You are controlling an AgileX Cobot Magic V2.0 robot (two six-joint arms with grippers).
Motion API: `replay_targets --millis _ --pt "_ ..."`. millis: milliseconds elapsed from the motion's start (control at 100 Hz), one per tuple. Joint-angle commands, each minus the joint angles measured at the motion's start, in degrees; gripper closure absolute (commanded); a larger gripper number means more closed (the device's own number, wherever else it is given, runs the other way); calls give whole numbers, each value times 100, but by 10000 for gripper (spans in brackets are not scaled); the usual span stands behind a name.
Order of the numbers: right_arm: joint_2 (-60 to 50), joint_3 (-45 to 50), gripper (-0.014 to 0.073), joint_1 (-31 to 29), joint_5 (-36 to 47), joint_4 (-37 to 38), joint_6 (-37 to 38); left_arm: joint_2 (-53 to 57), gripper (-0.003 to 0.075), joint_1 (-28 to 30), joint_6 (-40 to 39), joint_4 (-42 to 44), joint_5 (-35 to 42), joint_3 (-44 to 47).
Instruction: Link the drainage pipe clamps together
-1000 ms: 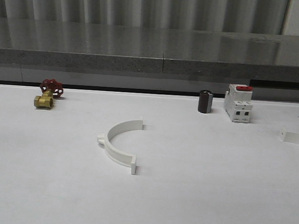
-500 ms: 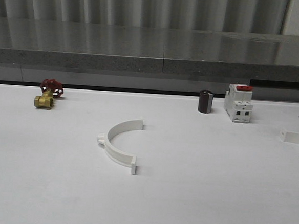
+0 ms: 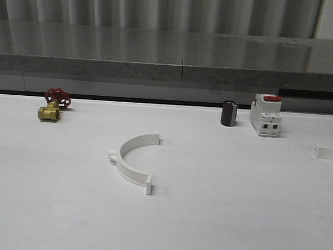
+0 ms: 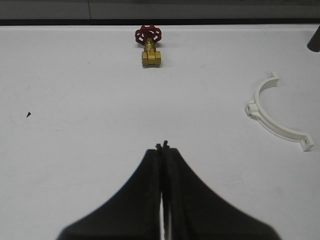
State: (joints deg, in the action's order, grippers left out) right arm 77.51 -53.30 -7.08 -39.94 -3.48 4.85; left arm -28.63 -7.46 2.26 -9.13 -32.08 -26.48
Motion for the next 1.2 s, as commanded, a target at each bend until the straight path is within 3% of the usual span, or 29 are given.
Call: replay_targets --millis 0,370,1190 --pt "350 -366 1 -60 185 60 -119 -14 740 19 9 -89 359 -164" --pt "1806 -992 1 -60 300 60 -647 -14 740 19 9 -89 359 -164" --pt "2646 -992 1 -60 740 76 -825 -14 740 19 9 -89 359 -164"
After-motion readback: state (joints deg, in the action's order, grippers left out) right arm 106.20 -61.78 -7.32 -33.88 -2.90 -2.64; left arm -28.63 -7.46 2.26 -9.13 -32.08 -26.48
